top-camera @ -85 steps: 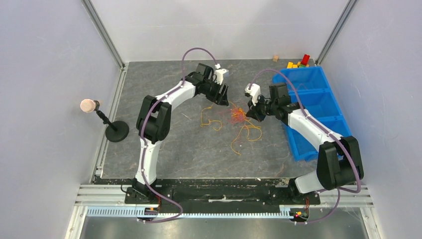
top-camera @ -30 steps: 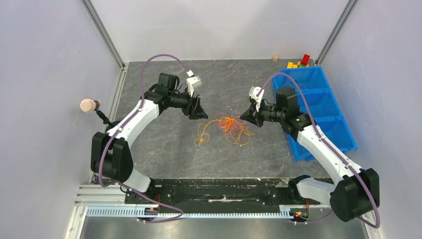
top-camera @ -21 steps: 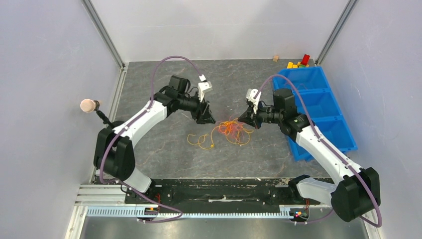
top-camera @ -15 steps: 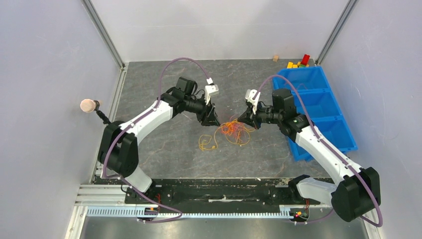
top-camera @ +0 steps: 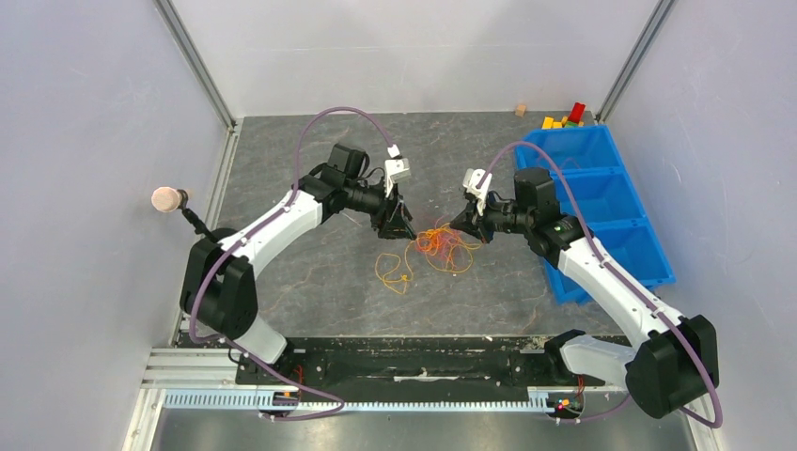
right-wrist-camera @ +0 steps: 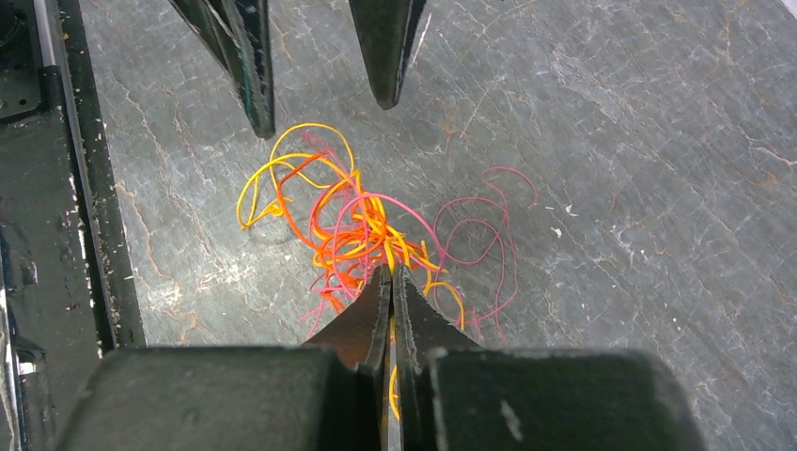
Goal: Untangle the cables
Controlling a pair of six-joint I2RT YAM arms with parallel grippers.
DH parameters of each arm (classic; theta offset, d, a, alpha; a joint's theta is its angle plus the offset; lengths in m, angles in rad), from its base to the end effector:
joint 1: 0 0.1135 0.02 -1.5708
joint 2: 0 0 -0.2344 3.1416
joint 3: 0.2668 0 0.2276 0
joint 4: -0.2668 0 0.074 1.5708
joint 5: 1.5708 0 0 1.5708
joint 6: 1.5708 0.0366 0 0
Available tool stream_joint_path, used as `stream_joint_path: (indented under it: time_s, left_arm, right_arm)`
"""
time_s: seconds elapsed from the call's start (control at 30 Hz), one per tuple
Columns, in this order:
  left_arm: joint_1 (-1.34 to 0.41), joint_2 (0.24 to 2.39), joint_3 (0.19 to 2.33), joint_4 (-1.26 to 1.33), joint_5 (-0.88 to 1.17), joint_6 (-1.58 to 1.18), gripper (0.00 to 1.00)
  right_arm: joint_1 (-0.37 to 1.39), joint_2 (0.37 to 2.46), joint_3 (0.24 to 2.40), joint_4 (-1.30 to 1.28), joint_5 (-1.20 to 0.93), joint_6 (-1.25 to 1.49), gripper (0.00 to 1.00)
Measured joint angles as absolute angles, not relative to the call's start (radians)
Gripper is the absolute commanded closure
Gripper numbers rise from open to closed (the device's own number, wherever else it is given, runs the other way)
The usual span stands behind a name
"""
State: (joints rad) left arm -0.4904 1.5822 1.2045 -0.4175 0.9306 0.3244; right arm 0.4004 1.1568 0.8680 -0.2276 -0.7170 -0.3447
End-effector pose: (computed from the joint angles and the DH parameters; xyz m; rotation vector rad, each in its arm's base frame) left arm 0.2649 -0.1747 0.2542 1.2822 1.8358 -1.1718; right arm 0.2131 0.1163 0.2729 -1.1285 1.6953 0.7775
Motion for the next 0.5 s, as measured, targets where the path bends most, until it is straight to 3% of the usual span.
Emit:
stream_joint_path:
  time_s: [0.33, 0.43, 0.5]
  left_arm:
    - [-0.507, 1.574, 1.203, -0.412, 0.928, 0.324, 0.35]
    - [-0.524, 1.591, 1.203, -0.4, 0.9, 0.323, 0.42]
    - [-0.54, 1.606, 1.203, -0.393, 0.872, 0.323, 0.53]
  right_arm:
    - [0.4, 1.159, 0.866, -0.228, -0.717, -0.34, 1.0]
    - [0.4, 1.159, 0.866, -0.228, -0.717, -0.34, 1.0]
    - [0.4, 1.159, 0.866, -0.228, -0.716, -0.34, 1.0]
